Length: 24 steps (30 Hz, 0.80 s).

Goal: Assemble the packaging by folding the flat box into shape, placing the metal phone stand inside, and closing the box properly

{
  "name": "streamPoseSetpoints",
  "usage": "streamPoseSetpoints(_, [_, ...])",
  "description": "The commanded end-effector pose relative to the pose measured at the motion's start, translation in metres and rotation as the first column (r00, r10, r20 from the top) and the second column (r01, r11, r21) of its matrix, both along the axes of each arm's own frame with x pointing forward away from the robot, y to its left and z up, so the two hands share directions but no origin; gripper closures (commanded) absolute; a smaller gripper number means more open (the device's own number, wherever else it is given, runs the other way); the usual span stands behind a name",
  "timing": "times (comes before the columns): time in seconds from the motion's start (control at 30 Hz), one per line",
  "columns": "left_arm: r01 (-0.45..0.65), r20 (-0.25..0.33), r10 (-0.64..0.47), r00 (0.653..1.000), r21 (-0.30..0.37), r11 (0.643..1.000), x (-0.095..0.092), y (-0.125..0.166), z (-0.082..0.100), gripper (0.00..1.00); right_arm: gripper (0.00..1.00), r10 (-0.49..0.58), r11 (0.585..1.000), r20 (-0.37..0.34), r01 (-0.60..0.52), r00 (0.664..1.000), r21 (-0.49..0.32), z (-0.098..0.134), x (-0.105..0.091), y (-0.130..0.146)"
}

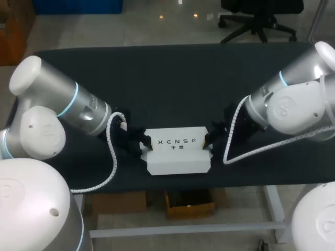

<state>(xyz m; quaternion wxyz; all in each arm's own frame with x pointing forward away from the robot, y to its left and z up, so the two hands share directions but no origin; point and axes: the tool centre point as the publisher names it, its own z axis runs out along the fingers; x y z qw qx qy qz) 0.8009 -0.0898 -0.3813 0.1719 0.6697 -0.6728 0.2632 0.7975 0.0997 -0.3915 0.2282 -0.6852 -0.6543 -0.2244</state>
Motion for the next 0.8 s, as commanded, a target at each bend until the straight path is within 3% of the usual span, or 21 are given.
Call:
streamPoseSetpoints(0.03, [0.002,0.005,-0.002,1.0,-0.01,1.0,0.0,0.0,-0.003,0.5,0.6,0.005,0.999,0.017,-0.006,1.0,0.033,-0.004,-0.002,0.0])
streamPoseSetpoints(0.8, [0.02,-0.024,-0.02,1.0,-0.007,1.0,0.008,-0.012,-0.002,0.51,0.6,0.071,0.992,0.092,-0.081,0.993,0.101,-0.001,-0.005,0.006])
